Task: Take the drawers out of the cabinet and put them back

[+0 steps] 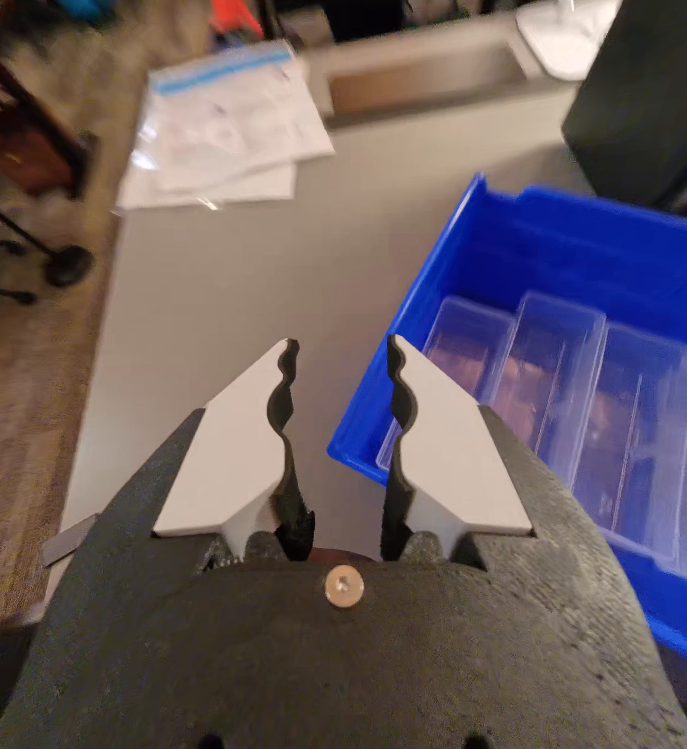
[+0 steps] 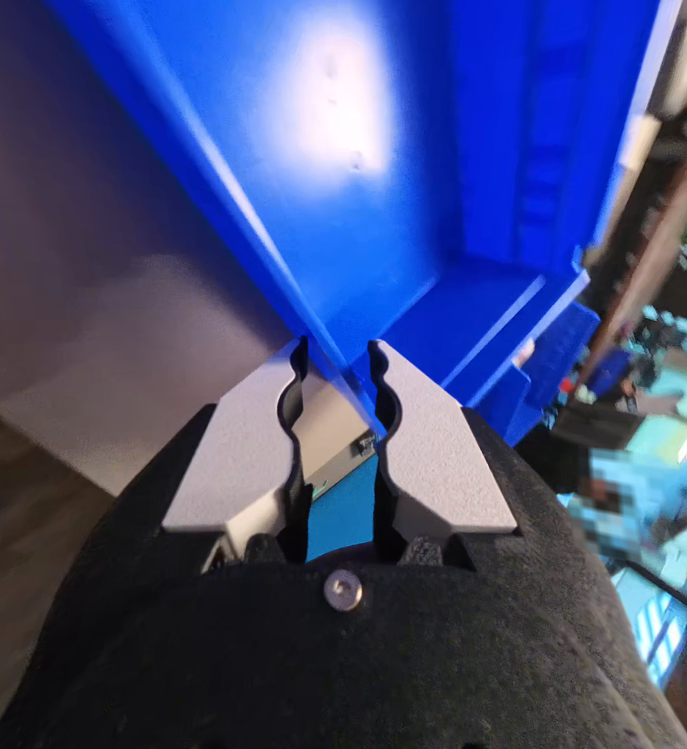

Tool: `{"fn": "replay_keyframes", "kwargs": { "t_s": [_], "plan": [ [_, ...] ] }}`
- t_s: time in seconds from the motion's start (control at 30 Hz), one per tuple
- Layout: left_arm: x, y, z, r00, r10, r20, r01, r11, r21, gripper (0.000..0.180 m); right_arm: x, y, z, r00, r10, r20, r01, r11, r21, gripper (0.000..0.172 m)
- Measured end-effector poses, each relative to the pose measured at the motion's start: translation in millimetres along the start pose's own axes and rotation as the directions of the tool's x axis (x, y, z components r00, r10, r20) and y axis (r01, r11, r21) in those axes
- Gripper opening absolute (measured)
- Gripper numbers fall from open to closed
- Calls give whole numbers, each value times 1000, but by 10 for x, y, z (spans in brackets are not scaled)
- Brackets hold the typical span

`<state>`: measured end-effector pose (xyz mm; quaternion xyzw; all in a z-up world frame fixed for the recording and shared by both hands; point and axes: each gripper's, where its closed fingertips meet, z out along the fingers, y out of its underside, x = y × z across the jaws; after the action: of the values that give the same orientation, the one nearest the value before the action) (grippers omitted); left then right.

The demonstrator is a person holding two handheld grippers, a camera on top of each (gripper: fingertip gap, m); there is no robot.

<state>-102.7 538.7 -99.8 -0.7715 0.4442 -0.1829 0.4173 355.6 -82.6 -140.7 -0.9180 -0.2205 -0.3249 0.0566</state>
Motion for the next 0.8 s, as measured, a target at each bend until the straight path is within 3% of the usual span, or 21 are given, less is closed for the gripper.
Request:
{"fn": "replay_keyframes", "kwargs": {
  "t_s": [0.1, 0.17, 0.23, 0.3, 0.37, 0.4, 0.5, 0.6, 0.7, 0.8],
  "plan": [
    [-50, -157, -373, 991, -82, 108, 59, 979, 197, 54, 176, 40, -147, 942, 321, -98, -309, 943, 122, 39],
    [173, -121, -632, 989, -133, 66, 110, 955, 275, 60, 163, -29, -313, 836, 545, -55, -513, 815, 270, 54],
    [535, 25, -837, 986, -163, -16, 160, 936, 315, 71, 63, -201, -525, 699, 711, 70, -664, 611, 431, 72],
    [884, 196, -1008, 977, -198, -83, 215, 910, 356, 78, -87, -464, -745, 553, 793, 256, -755, 347, 556, 85],
    [1184, 373, -1149, 966, -226, -127, 257, 885, 387, 88, -278, -737, -841, 419, 808, 415, -805, 119, 581, 99],
    [1281, 445, -1217, 961, -246, -127, 277, 868, 413, 91, -371, -838, -805, 359, 820, 446, -824, 54, 564, 106],
    [1645, 583, -1330, 956, -244, -163, 292, 844, 449, 107, -521, -1076, -628, 267, 860, 435, -841, -12, 542, 118],
    [1987, 665, -1241, 972, -174, -156, 224, 886, 406, 116, -457, -1183, -499, 222, 890, 400, -850, -25, 527, 120],
    [2049, 792, -997, 994, -103, -38, 109, 936, 334, 111, -318, -1022, -376, 195, 940, 280, -839, 12, 544, 114],
    [1887, 892, -844, 995, -99, 33, 85, 950, 299, 104, -306, -894, -328, 194, 936, 294, -843, 6, 537, 108]
  ]
}}
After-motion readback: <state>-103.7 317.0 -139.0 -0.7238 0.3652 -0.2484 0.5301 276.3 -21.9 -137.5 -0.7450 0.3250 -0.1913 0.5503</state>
